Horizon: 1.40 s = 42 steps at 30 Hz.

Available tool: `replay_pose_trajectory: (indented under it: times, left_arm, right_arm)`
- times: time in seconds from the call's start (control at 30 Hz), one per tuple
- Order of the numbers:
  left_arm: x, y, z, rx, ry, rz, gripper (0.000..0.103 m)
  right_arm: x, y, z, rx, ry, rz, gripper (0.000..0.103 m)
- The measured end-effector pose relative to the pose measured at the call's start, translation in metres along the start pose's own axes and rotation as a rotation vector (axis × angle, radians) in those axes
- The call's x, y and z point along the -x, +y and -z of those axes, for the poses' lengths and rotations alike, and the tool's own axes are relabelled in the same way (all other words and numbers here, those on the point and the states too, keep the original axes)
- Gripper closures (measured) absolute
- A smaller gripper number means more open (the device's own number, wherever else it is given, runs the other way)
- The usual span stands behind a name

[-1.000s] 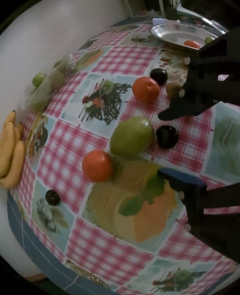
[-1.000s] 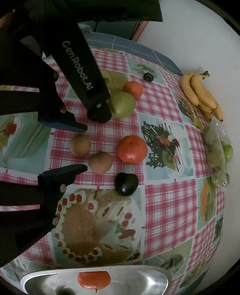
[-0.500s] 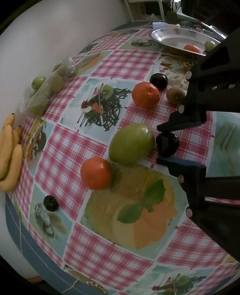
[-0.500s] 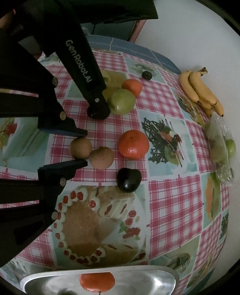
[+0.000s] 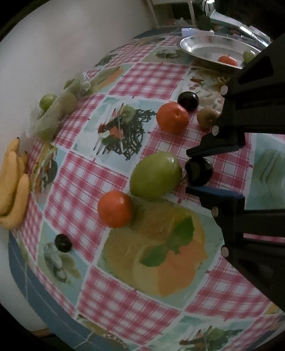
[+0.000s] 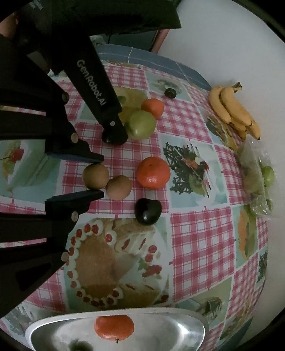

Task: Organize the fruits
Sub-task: 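Grasp a kiwi with the right gripper while the left gripper grasps a dark plum, then carry the kiwi and the dark plum over the steel bowl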

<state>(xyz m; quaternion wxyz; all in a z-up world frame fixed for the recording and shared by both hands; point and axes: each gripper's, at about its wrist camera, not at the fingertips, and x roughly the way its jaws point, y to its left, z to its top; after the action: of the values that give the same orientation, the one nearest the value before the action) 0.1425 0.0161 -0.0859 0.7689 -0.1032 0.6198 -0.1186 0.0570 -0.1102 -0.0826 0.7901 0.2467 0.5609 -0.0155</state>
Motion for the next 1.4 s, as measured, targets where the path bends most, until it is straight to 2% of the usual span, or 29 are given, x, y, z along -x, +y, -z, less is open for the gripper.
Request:
replay_pose_trajectory:
  times: [0.43, 0.57, 0.73, 0.97, 1.4]
  left_arm:
    - [0.034, -0.012, -0.003, -0.050, -0.100, -0.008, 0.075]
    - [0.039, -0.010, -0.003, -0.051, -0.114, -0.014, 0.075]
    - [0.038, -0.016, -0.001, -0.070, -0.118, -0.023, 0.075]
    - [0.039, -0.037, 0.005, -0.129, -0.126, -0.027, 0.075]
    - [0.042, -0.110, 0.036, -0.341, -0.125, 0.013, 0.075]
  right_arm:
    - [0.029, 0.001, -0.004, 0.012, -0.048, -0.009, 0.077]
    - [0.038, -0.004, -0.008, 0.018, -0.070, 0.022, 0.077]
    - [0.054, -0.034, -0.015, -0.037, -0.105, 0.117, 0.077]
    - [0.070, -0.067, -0.019, -0.131, -0.139, 0.122, 0.077]
    - [0.112, -0.140, -0.014, -0.297, -0.226, 0.256, 0.077]
